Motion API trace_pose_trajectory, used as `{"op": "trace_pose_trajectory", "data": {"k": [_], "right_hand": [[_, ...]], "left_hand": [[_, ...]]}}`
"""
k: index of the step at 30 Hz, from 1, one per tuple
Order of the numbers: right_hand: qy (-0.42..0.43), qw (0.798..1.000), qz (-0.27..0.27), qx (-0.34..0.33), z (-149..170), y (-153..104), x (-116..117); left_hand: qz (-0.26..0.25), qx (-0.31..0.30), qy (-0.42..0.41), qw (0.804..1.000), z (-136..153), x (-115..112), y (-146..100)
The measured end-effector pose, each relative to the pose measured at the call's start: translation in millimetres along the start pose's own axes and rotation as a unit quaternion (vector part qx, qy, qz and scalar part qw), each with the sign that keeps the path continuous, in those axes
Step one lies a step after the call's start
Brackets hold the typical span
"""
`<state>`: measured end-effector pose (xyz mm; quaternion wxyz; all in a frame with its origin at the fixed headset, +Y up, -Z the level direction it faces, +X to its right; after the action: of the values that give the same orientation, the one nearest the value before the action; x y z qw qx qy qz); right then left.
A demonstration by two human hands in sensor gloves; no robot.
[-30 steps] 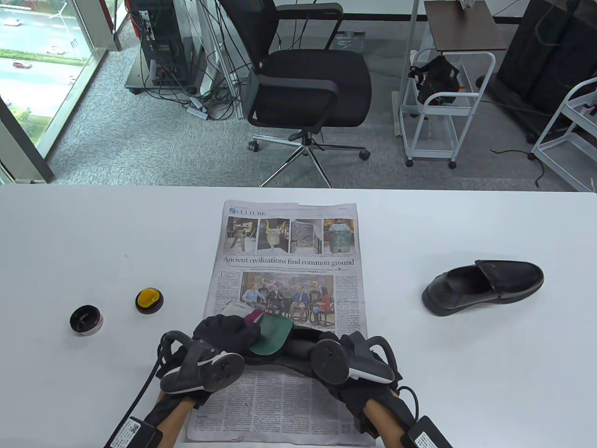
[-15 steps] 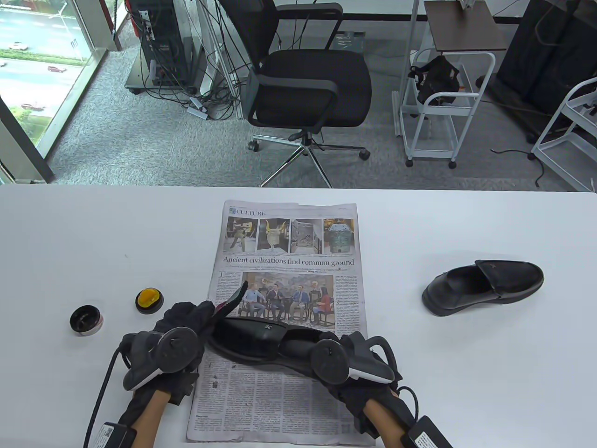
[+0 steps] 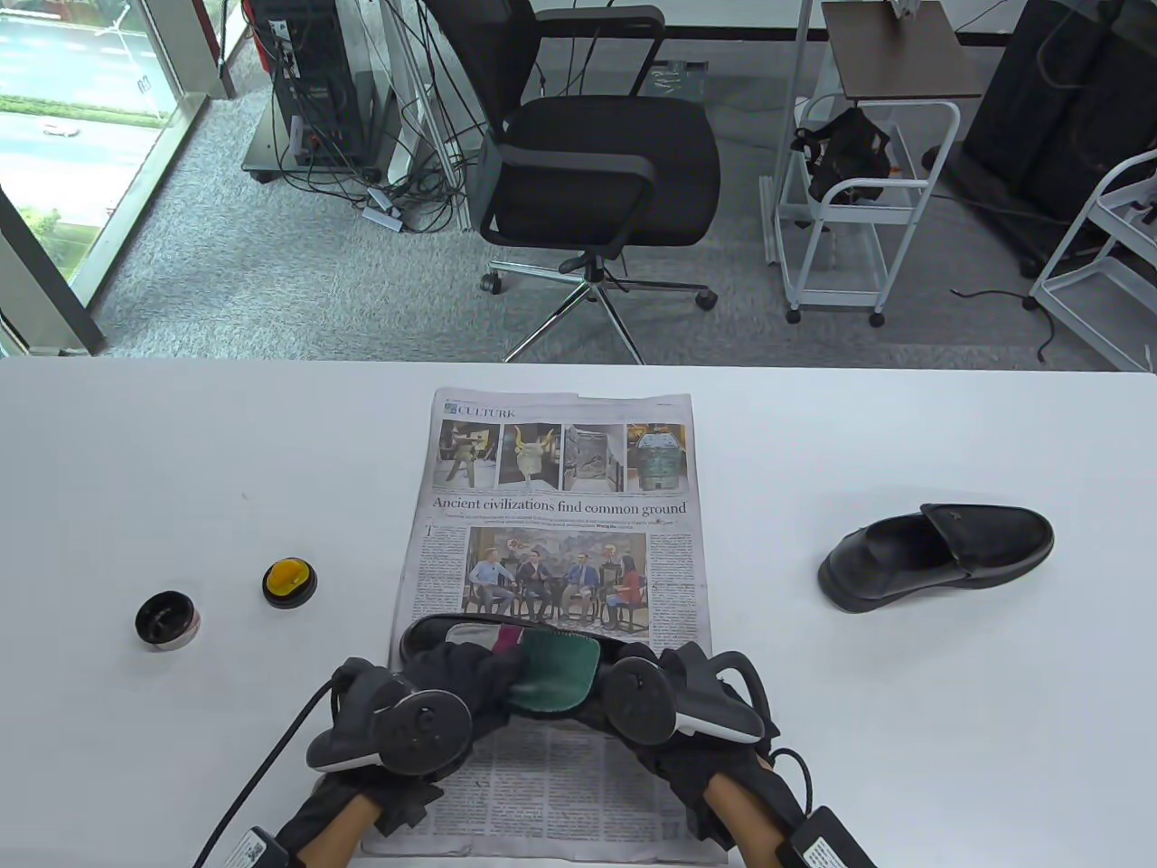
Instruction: Dip and apply built-in sponge shoe polish on shoes
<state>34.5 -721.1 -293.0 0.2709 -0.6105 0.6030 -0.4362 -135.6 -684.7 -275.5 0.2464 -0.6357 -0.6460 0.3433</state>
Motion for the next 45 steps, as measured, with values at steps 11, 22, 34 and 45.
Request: {"op": "trace_pose_trajectory", "data": {"k": [11, 22, 34, 45], "right_hand": [[0.003, 1.000, 0.000, 0.001, 0, 0, 0], [0.001, 1.000, -0.001, 0.001, 0, 0, 0], [-0.001, 1.000, -0.001, 0.000, 0, 1, 0], [0.003, 1.000, 0.000, 0.000, 0, 1, 0]], "left_hand": [[0.008, 0.170, 0.037, 0.985, 92, 4, -29], [-0.225, 0.137, -0.045, 0.964, 64, 41, -40], [-0.081, 0.019, 0.172, 0.982, 0, -4, 5], [-0.066, 0.189, 0.151, 0.968, 69, 2, -10]]}}
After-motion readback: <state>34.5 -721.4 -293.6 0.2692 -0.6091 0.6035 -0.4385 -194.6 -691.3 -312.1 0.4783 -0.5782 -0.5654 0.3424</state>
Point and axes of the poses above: the tracker on the back of each hand, its own z axis roughly to the little-finger side, its own y axis roughly from the wrist to the fingertips, x = y × z, the point moved 5 cm from there along y, roughly from the wrist to the fingertips, and after that the axes turned 4 degrees about z, right-handed, at the moved point
